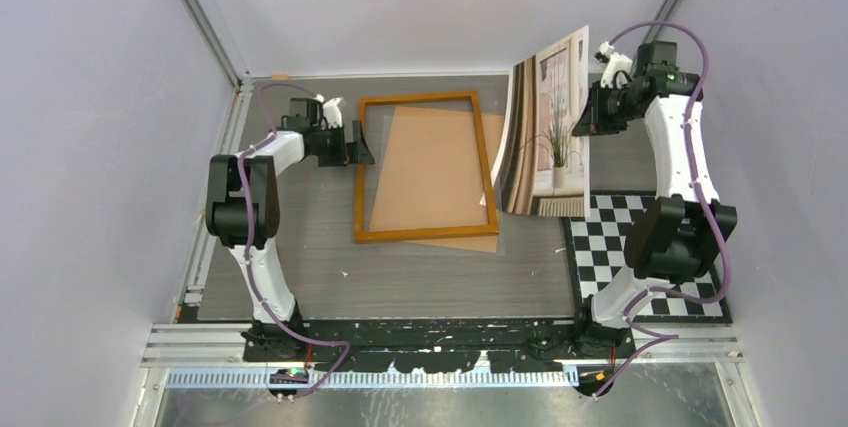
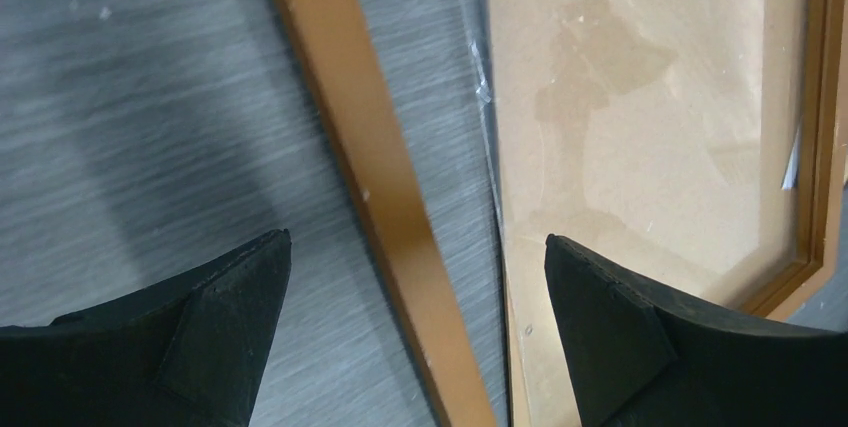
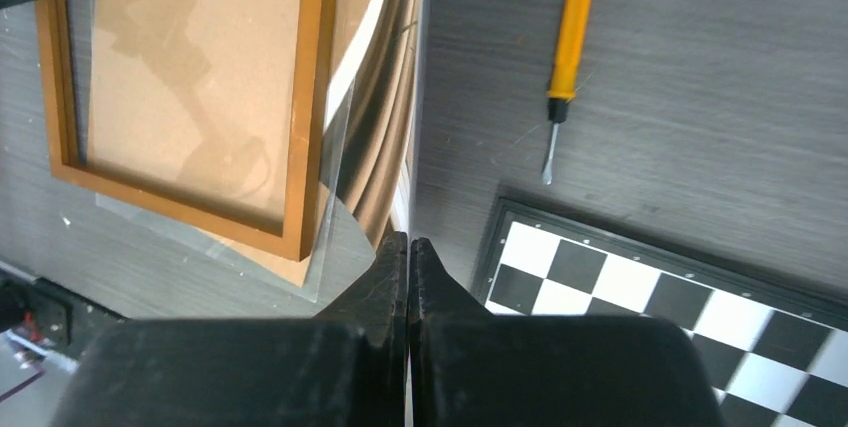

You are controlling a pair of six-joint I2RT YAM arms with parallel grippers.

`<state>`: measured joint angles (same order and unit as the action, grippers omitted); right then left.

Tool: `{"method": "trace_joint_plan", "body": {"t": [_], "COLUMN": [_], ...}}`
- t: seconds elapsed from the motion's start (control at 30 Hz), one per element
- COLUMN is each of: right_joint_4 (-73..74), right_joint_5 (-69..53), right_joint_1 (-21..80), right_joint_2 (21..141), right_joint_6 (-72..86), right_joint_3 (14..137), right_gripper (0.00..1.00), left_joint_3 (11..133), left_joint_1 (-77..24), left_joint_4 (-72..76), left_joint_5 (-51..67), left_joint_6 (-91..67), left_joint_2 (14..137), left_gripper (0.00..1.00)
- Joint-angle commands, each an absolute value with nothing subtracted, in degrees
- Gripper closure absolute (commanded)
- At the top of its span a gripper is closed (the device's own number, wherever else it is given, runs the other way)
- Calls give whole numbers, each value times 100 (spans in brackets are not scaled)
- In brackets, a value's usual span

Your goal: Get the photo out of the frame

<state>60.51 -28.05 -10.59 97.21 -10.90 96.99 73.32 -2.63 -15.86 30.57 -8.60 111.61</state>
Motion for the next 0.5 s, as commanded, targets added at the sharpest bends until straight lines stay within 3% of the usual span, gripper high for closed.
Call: {"method": "trace_joint_plan", "body": {"t": [0.0,0.47], "right_joint_4": [6086,6436], "right_joint_5": [-2593,-3177], "right_joint_1": [-1084,-1077], "right_joint_2": [9130,8835], "right_joint_6": [-1327,-1036], "right_joint_3": [10291,11462], "right_gripper": [100,100], "left_joint_3": [7772,7931], "left_joint_1": [-527,-1099], "left_joint_4": [-1464,-1735], "left_joint_5": [3167,3082], "left_joint_6": [-645,-235], "left_joint_2": [11397,11364], "left_gripper": [0,0]}}
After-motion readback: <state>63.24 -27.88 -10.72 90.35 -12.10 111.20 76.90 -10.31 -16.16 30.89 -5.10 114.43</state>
